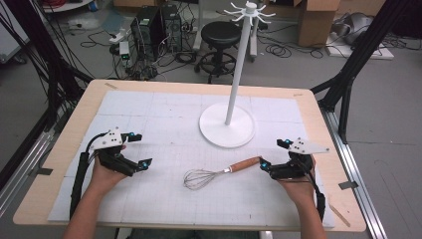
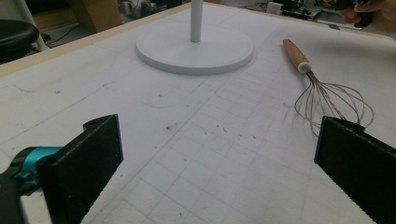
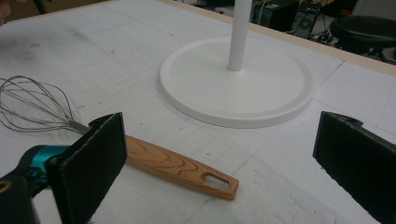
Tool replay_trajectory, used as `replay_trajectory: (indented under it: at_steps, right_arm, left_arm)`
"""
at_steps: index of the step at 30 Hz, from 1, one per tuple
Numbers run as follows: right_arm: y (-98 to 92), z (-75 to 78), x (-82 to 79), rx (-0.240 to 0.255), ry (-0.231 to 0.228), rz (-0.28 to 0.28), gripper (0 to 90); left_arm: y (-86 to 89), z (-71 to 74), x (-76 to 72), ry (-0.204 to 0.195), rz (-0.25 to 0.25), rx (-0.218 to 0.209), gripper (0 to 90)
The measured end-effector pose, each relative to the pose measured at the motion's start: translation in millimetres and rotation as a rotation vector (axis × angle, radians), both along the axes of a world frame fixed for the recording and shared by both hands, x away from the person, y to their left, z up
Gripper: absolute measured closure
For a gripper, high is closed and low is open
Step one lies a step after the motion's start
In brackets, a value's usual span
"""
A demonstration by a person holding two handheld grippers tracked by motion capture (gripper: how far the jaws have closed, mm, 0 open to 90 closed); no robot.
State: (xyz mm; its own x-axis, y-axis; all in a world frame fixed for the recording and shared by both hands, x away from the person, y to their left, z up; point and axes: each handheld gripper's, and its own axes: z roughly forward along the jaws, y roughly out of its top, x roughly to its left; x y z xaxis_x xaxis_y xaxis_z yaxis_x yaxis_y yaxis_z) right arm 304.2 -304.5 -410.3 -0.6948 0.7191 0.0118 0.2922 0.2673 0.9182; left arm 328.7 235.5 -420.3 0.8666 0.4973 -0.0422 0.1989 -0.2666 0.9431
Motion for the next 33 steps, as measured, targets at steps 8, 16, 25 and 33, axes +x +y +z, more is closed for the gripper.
replay_trajectory:
  at_steps: [8, 16, 25, 33]
  right_arm:
    - [-5.2, 1.1, 0.4, 0.014, -0.002, -0.010, 1.8]
    - [-9.2, 2.1, -3.4, -0.005, 0.007, -0.024, 1.8]
    - [-14.5, 0.8, -4.9, -0.005, 0.007, -0.037, 1.8]
    - [-13.1, -0.8, -3.9, -0.012, 0.014, -0.036, 1.8]
  left_arm:
    - [-0.4, -0.7, 0.3, 0.007, 0.002, 0.005, 1.7]
    - [0.5, 0.0, 2.1, 0.002, 0.004, -0.023, 1.7]
    - [-3.4, 2.2, 2.9, -0.007, -0.002, -0.020, 1.7]
    - [-4.3, 2.2, 1.6, -0.002, -0.005, -0.014, 1.7]
